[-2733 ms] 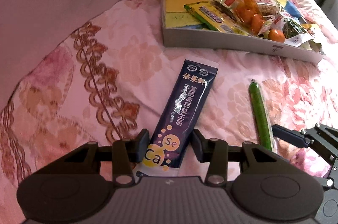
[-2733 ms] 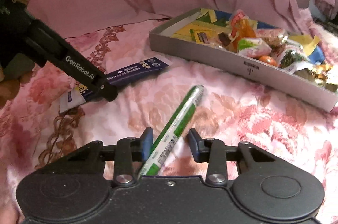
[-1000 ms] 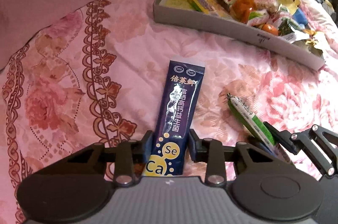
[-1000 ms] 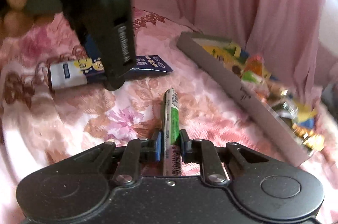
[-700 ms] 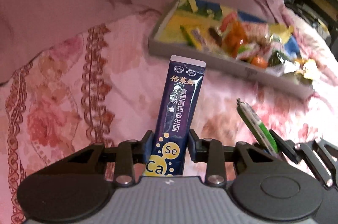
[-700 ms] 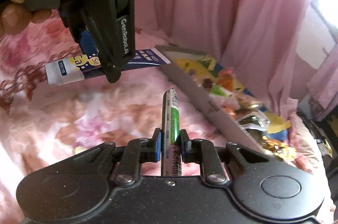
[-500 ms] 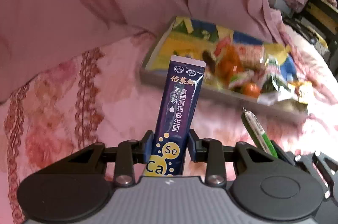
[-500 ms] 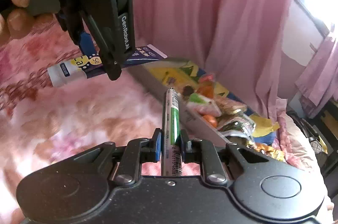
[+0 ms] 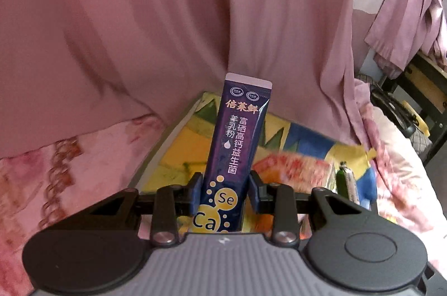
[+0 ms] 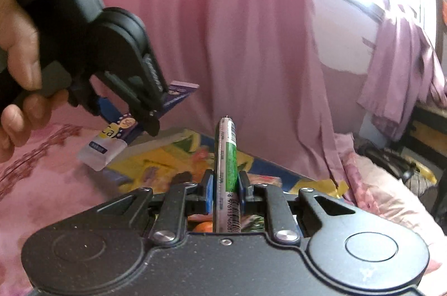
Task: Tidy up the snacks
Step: 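Lower the Se Ca packet and green sausage into the box lid and open both grippers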
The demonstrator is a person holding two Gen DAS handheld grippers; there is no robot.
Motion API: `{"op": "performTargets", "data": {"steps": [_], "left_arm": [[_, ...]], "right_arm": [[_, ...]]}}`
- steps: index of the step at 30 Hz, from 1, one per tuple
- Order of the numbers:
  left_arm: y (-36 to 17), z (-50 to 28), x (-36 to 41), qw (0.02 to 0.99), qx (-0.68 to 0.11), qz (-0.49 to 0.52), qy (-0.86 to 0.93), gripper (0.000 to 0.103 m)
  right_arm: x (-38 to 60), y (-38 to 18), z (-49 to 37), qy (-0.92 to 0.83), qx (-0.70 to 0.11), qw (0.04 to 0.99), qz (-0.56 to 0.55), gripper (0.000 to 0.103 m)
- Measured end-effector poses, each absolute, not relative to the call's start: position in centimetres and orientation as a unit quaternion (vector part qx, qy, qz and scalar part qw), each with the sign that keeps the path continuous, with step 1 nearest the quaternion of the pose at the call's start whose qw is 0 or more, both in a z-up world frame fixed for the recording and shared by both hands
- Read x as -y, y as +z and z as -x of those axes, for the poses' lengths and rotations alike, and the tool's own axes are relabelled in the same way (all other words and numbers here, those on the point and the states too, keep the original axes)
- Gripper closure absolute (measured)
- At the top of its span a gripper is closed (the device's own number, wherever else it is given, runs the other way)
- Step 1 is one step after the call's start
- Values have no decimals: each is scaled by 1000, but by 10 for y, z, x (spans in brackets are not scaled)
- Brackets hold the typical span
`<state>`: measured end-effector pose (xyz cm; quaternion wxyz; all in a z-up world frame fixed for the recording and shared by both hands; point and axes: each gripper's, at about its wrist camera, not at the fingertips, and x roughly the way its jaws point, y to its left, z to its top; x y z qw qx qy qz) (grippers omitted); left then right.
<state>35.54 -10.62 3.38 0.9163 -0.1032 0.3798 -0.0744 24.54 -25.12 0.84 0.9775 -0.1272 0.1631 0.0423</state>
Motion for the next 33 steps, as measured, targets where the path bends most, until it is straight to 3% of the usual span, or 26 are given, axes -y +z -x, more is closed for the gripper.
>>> {"op": "performTargets", "data": {"steps": [14, 33], "left_arm": [[0, -404, 128, 915, -382, 112, -60, 66], [-24, -416, 132, 908, -399, 122, -37, 66]], "right_arm": [[292, -12, -294, 13, -196, 980, 34, 85], [288, -25, -313, 32, -225, 974, 18, 84]]}}
